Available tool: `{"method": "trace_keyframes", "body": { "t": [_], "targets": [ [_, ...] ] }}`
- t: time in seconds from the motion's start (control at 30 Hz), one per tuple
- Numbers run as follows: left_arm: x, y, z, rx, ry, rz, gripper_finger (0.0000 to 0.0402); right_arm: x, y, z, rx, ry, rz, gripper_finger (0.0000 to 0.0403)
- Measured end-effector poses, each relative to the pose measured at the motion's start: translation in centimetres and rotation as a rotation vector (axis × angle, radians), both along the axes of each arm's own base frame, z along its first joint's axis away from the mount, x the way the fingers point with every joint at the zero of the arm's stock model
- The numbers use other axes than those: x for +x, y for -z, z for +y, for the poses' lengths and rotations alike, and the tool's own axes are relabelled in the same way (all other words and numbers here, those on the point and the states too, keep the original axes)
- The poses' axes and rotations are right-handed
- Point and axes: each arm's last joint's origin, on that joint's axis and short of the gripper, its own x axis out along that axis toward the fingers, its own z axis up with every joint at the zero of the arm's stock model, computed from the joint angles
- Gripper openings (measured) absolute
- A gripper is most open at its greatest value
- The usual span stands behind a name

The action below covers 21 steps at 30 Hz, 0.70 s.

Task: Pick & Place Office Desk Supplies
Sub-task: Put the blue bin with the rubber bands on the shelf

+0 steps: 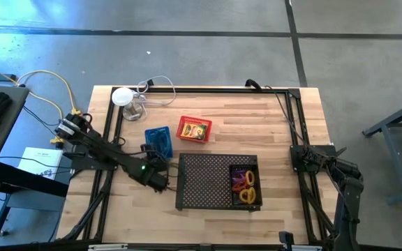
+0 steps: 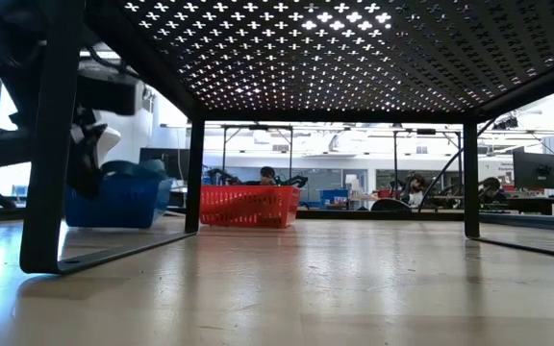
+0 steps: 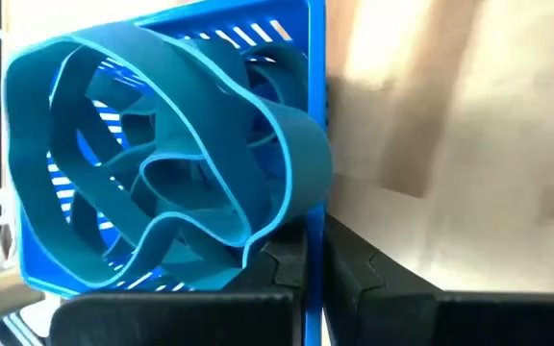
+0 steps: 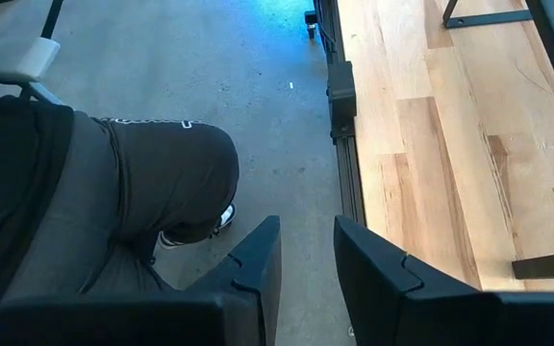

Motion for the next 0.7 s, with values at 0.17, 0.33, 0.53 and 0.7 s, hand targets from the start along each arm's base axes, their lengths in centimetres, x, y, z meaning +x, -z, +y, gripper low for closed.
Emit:
{"method": "trace_keyframes", "body": {
  "t": [0.17, 0.33, 0.53, 0.7],
  "targets": [
    [-0.2, -1.2, -2.0, -0.005, 0.072, -0.010, 0.0004, 0.0, 0.0, 0.0, -0.006, -0.005, -0.002, 0.0085],
    [-0.7, -3.5, -3.6, 0.006, 0.084, 0.007, 0.0003, 0.0, 0.0, 0.0, -0.006, -0.004, -0.003, 0.0085],
    [-1.0, -7.8, -5.8, -0.020, 0.087, -0.029, 0.0003, 0.0, 0.0, 0.0, -0.006, -0.004, -0.003, 0.0085],
    [-0.8, -10.8, -7.6, -0.125, 0.121, -0.090, 0.0003, 0.0, 0.0, 0.0, -0.006, -0.004, -0.003, 0.0085]
  ]
}}
